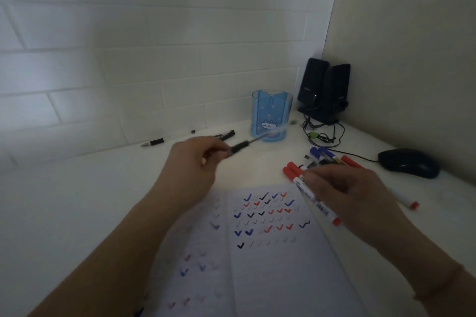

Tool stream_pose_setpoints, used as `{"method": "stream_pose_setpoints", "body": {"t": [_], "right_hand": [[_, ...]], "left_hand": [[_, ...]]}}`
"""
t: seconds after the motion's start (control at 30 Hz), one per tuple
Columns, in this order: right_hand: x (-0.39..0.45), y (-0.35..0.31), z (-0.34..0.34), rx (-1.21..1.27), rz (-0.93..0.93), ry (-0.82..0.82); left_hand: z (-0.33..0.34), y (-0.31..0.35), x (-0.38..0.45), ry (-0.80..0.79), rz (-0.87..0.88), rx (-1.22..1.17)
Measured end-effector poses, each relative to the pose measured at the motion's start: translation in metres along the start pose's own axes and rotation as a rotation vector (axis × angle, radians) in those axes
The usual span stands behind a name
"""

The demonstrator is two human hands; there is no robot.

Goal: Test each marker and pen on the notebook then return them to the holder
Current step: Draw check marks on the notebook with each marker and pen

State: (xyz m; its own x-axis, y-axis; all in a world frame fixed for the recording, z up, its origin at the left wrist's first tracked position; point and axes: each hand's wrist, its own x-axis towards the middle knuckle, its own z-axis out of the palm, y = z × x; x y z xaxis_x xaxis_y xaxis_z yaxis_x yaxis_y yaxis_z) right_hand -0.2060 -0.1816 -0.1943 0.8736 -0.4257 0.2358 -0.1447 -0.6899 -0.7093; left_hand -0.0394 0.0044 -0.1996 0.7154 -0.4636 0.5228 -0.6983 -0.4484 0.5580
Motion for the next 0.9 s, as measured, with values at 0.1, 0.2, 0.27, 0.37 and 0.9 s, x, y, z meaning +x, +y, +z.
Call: {"method": "stream_pose_setpoints", "body": {"t": [0.1, 0.2, 0.27, 0.37, 0.9], "right_hand": [[-0.005, -0.01, 0.009, 0.354, 0.024, -0.068], [-0.008, -0.011, 0.014, 0.604, 0.03, -0.052], [-0.009, -0.011, 0.015, 0.672, 0.013, -0.043], [-0.009, -0.013, 0.015, 0.641, -0.059, -0.054], [-0.007, -0.008, -0.004, 0.676, -0.103, -0.126]], "left_hand": [[0.005, 0.039, -0.019, -0.194, 0.2, -0.035], [0.018, 0.049, -0.033, -0.32, 0.334, -0.027], [0.025, 0.049, -0.039, -0.347, 0.368, -0.058], [0.029, 0.048, -0.041, -0.36, 0.436, -0.049], [0.017, 0.044, -0.034, -0.464, 0.233, -0.137]]}}
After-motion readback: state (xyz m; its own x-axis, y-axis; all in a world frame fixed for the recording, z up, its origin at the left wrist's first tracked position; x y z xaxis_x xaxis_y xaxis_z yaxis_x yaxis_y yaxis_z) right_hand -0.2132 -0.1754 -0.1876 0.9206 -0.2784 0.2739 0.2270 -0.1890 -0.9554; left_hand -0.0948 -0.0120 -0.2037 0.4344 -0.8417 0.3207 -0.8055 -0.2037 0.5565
